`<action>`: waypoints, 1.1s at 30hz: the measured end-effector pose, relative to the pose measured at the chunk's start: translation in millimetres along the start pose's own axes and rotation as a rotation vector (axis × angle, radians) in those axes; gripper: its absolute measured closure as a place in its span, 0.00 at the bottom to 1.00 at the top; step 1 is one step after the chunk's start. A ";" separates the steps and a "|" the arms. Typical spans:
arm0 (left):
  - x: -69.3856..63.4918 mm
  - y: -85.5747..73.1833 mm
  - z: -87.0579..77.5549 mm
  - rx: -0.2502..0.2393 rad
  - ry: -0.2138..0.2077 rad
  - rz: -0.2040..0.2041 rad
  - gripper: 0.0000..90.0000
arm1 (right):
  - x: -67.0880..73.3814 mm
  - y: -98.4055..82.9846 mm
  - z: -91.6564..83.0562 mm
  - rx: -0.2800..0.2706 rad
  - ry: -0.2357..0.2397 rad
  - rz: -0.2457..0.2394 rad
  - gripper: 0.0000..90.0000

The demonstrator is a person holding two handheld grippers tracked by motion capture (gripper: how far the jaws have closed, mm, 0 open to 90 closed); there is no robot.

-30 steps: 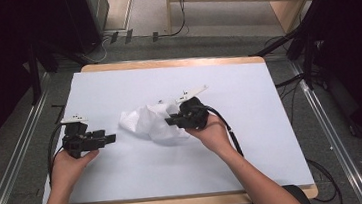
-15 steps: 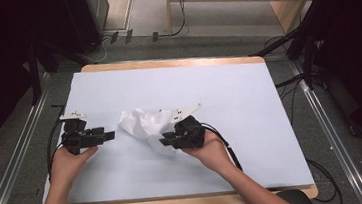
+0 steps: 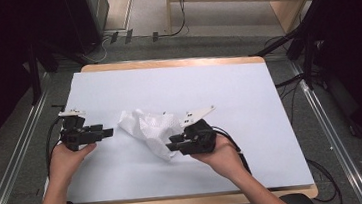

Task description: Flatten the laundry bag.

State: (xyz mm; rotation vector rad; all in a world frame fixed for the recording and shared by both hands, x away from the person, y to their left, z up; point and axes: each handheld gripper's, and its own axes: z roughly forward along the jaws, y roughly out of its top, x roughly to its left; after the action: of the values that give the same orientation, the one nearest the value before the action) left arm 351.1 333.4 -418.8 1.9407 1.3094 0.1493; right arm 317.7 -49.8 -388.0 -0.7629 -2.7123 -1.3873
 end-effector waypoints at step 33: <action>-1.8 -9.4 -7.5 -0.003 0.013 -0.007 0.45 | -46.3 10.5 40.2 0.054 0.022 0.062 0.98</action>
State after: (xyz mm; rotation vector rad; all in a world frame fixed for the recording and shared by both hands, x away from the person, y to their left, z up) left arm 339.7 337.4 -419.2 1.9354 1.3243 0.1607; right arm 371.5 -33.3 -414.5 -0.8154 -2.6734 -1.2965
